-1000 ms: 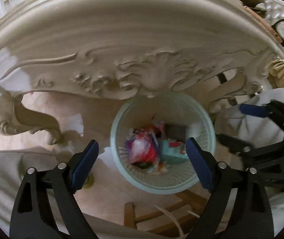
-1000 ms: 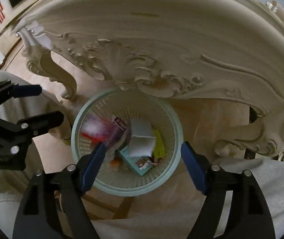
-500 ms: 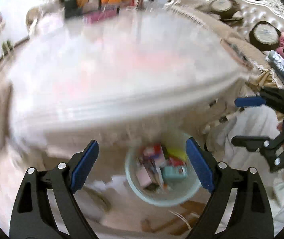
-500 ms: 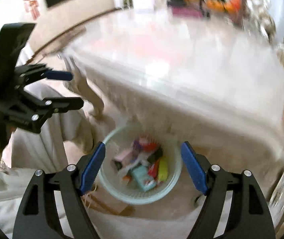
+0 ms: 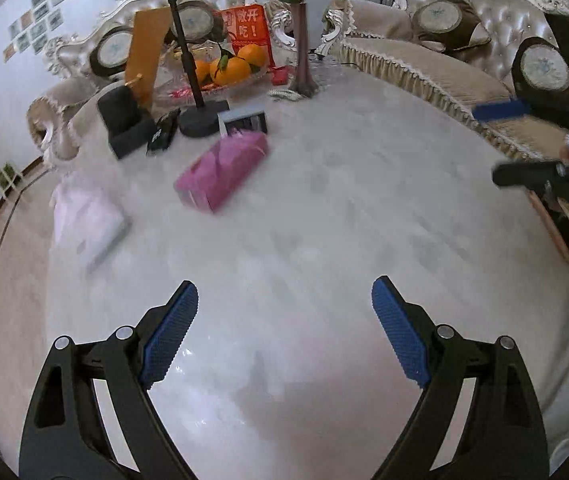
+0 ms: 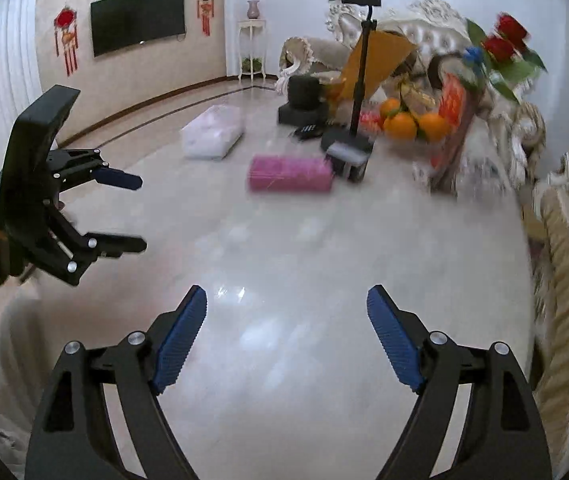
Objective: Collect trash
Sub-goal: 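Grasp the magenta Biossence box with left tool while right tool grasps white box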
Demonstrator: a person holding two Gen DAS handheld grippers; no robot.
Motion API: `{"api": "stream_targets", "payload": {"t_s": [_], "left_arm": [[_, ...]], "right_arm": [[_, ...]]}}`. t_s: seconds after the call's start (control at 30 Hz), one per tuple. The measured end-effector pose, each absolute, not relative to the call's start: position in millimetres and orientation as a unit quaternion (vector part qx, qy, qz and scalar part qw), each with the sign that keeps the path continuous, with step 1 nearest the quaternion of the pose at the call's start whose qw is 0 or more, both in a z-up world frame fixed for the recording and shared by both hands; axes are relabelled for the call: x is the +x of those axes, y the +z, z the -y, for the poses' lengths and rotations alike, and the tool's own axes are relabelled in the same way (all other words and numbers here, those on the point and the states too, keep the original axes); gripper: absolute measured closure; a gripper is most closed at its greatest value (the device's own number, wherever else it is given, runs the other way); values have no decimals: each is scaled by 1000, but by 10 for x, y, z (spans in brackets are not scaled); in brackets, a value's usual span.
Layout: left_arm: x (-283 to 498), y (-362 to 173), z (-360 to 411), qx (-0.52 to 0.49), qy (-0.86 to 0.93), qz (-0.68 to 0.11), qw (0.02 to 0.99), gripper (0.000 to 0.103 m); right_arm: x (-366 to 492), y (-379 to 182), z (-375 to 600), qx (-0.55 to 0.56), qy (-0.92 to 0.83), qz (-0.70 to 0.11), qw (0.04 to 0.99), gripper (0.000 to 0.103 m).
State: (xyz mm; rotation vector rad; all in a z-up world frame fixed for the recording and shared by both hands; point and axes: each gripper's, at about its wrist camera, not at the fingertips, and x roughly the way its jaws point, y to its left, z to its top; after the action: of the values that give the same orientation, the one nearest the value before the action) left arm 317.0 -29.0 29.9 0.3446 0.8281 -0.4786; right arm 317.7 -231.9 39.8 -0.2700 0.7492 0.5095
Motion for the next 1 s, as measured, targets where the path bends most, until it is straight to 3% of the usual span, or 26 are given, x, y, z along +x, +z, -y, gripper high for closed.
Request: {"api": "stream_targets", "payload": {"t_s": [0.23, 0.43, 0.93, 1.0], "left_arm": [[4317, 87, 359, 203, -245, -403, 858, 16], [4833, -120, 342, 210, -262, -423, 842, 16], [5250, -408, 521, 200, -314, -438, 818, 16], [5259, -417, 507, 191, -315, -441, 818, 18]], "right_arm": [[4503, 186, 2173, -156, 277, -367, 874, 25], [5400, -250, 2069, -204, 288, -406, 843, 25], [5967, -598, 1837, -211, 377, -421, 798, 26], [5993, -636, 1785, -198, 388, -430, 791, 37]]}}
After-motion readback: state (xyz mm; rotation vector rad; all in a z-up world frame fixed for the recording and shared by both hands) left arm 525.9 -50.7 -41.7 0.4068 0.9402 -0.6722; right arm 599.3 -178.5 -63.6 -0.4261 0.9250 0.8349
